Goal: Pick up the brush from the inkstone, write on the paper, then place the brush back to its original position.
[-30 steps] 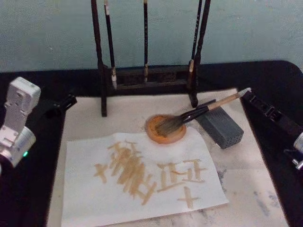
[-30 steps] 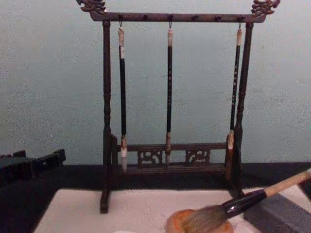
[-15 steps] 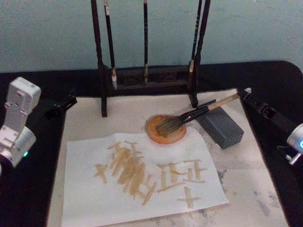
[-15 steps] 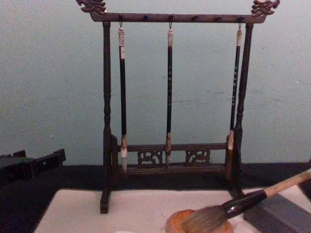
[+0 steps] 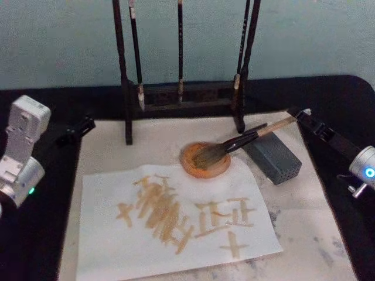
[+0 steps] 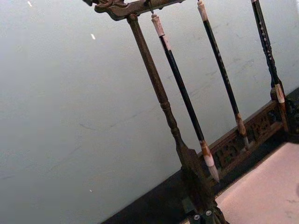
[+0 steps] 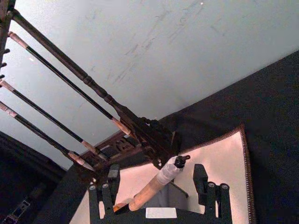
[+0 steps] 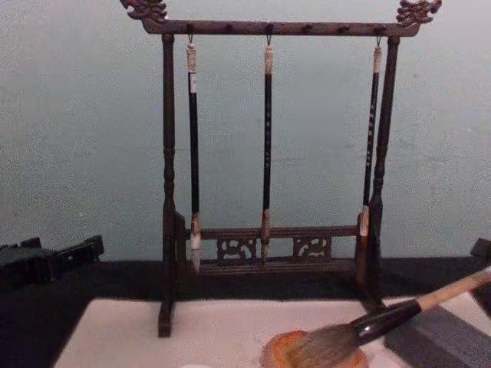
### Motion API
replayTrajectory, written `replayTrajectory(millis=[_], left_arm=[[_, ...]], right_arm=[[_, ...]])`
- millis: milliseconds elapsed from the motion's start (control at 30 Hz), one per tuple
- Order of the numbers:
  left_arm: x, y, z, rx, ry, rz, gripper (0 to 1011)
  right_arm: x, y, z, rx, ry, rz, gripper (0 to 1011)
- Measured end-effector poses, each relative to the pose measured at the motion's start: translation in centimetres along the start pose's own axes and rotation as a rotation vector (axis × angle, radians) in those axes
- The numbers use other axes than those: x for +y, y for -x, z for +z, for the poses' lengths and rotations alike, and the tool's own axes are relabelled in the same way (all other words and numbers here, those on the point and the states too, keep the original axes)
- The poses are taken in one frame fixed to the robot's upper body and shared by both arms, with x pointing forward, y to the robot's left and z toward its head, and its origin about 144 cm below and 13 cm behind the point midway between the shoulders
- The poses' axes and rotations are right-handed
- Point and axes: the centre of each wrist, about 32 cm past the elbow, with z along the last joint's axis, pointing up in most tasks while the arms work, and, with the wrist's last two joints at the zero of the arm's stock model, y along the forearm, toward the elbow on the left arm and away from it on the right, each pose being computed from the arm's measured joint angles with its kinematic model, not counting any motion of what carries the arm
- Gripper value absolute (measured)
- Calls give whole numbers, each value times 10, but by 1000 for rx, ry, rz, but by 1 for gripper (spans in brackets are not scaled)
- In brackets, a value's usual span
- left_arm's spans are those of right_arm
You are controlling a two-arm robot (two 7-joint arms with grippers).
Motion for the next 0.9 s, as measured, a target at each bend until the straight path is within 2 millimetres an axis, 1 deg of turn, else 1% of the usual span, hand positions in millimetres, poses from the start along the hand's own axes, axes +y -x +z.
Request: replayTrajectory(millis=[633, 733, 900], left_arm=[[0, 0, 0, 0, 0, 0, 1002], [0, 0, 0, 0, 0, 0, 1000], [0, 0, 0, 0, 0, 0, 1002]], right_arm=[[3, 2, 2, -13, 6, -3, 1008], [3, 2, 2, -13, 6, -3, 963], [3, 2, 1, -12, 5, -2, 839]])
